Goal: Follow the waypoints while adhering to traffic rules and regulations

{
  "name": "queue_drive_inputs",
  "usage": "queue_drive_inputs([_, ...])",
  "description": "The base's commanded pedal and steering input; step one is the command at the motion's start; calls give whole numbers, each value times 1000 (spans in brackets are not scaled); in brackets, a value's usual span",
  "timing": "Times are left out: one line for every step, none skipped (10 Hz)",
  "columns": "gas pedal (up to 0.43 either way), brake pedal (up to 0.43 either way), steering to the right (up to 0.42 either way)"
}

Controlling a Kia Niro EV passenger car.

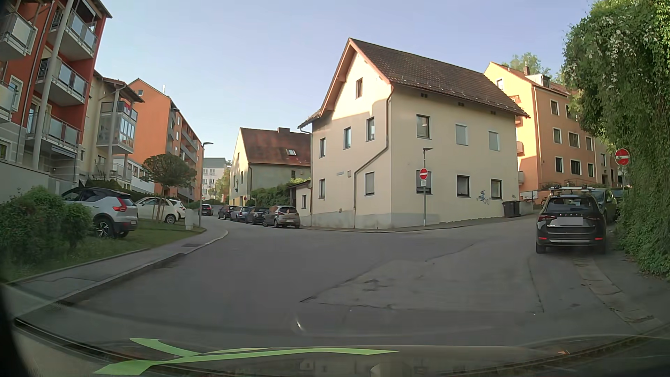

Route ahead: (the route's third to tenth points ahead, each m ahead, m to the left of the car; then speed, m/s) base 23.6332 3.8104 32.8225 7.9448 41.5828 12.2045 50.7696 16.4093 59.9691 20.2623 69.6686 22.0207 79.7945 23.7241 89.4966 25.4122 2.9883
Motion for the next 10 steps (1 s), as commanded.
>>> queue_drive_inputs([59,0,255])
queue_drive_inputs([67,0,252])
queue_drive_inputs([79,0,245])
queue_drive_inputs([79,0,230])
queue_drive_inputs([79,0,201])
queue_drive_inputs([79,0,174])
queue_drive_inputs([79,0,148])
queue_drive_inputs([79,0,119])
queue_drive_inputs([79,0,92])
queue_drive_inputs([79,0,68])
